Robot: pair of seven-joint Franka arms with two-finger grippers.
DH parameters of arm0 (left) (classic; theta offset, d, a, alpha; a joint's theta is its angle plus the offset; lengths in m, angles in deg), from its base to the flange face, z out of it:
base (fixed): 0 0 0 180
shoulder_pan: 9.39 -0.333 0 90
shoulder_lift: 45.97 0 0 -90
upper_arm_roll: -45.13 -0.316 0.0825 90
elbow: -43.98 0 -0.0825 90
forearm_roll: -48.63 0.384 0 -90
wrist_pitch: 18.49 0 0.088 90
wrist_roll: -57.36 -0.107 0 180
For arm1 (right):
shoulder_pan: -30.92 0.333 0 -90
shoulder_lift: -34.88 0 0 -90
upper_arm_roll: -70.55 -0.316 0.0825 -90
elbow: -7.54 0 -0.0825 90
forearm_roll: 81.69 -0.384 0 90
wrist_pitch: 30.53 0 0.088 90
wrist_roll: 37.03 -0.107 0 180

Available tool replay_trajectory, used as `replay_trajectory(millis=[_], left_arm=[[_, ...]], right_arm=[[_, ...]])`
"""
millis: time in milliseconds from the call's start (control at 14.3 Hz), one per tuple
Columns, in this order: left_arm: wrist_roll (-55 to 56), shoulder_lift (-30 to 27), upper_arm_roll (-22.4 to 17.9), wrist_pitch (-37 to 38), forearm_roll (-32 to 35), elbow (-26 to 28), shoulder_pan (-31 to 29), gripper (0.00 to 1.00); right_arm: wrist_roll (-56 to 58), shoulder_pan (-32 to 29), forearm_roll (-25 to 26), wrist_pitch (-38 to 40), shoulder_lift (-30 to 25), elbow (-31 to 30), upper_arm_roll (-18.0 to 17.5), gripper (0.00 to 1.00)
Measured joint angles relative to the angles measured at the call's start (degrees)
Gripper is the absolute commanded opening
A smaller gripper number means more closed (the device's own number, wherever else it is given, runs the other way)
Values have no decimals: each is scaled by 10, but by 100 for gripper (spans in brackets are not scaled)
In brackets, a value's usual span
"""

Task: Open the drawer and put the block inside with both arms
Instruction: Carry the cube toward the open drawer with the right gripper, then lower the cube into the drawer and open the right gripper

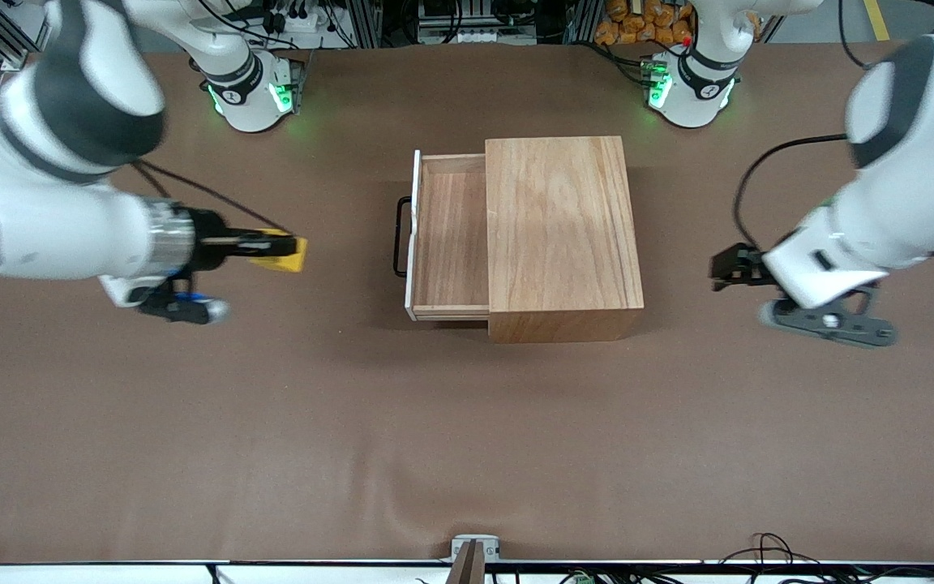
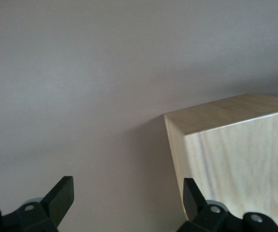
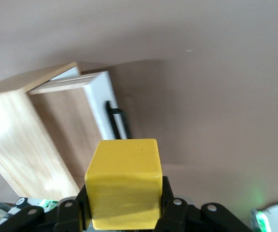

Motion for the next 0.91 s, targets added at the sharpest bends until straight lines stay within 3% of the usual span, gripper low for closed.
replay_trajectory(millis=[210, 629, 908], left_arm=[[-11, -44, 0, 42, -1, 14, -29, 100], [-1, -229, -95, 45, -5, 176, 1, 100], [-1, -253, -107, 37, 8, 205, 1, 100]], right_arm=[[-9, 94, 14, -65, 34, -6, 2, 0], [-63, 194, 69, -133, 116, -6, 4, 0], [-73, 214, 88, -154, 142, -7, 5, 0]])
